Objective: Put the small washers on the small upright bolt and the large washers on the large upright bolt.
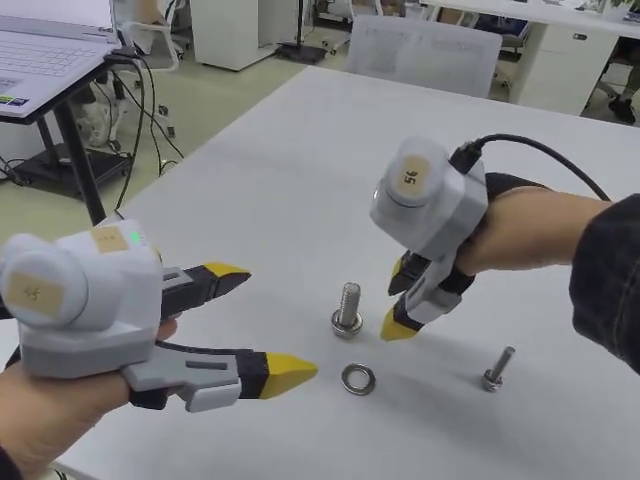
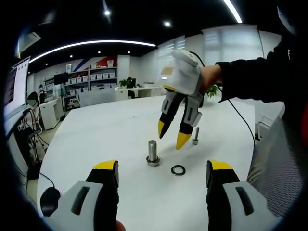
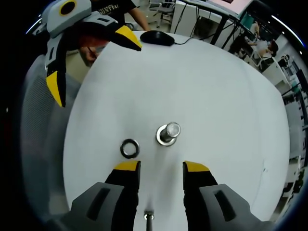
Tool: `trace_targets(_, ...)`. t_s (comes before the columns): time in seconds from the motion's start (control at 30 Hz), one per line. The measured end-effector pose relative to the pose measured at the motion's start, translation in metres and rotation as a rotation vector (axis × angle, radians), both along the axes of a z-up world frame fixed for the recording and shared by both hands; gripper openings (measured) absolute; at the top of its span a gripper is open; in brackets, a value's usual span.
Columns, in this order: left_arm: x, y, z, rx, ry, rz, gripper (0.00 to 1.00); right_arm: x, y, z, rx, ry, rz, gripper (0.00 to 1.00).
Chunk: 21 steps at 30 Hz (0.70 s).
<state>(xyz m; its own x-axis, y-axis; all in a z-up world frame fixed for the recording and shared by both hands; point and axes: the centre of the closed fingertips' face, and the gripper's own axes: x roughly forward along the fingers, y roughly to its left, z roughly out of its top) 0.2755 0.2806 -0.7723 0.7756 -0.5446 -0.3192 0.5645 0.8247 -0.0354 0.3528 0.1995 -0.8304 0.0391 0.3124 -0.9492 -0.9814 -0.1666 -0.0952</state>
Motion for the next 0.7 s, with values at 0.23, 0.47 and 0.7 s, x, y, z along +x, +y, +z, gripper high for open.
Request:
trace_targets(0.23, 0.001, 0.000, 0.000, -0.003, -0.001, 0.004, 0.74, -0.008, -0.004, -0.003, 0.014, 0.023, -0.005, 0.36)
trace_targets(0.47, 0.002, 0.001, 0.001, -0.003, -0.004, 0.009, 0.74, -0.019, -0.005, -0.009, 0.022, 0.050, -0.011, 0.36)
trace_targets(0.7, 0.002, -0.001, 0.002, -0.003, -0.006, 0.008, 0.74, -0.033, -0.002, -0.016, 0.026, 0.077, -0.004, 0.36)
